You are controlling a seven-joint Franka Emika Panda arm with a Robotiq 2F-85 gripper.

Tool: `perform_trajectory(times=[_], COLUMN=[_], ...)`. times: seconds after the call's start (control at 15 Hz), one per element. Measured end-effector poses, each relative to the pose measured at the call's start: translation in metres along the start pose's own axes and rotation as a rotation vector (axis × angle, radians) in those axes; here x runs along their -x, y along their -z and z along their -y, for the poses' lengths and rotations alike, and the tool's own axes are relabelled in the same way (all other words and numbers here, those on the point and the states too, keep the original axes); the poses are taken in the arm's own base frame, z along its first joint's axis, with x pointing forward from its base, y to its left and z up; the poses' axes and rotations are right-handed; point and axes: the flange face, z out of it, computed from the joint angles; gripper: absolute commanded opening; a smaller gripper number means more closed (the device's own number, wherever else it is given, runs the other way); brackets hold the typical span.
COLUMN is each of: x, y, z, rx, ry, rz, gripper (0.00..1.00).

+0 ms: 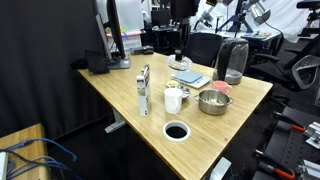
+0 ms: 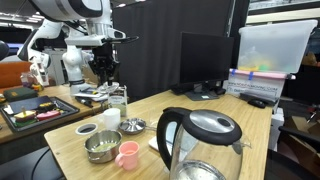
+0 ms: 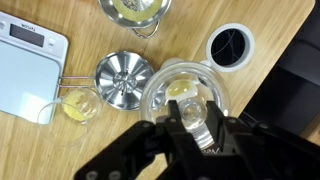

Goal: Close the glass jar with the glass lid on the table

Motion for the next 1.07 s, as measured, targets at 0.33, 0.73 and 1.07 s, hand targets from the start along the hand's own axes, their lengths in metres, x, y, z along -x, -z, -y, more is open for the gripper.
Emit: perform_trajectory(times=[0.33,0.73,1.07], x=[0.001,-0.008,-0.035], y=[0.003,-0.007,-0.022], z=[0.004,-0.021,-0.071], rx=[0.002,0.009,0.036], ry=[0.006,-0.047,-0.156], rz=[-0.005,-0.005,-0.007], gripper=[0.08,0.08,0.08])
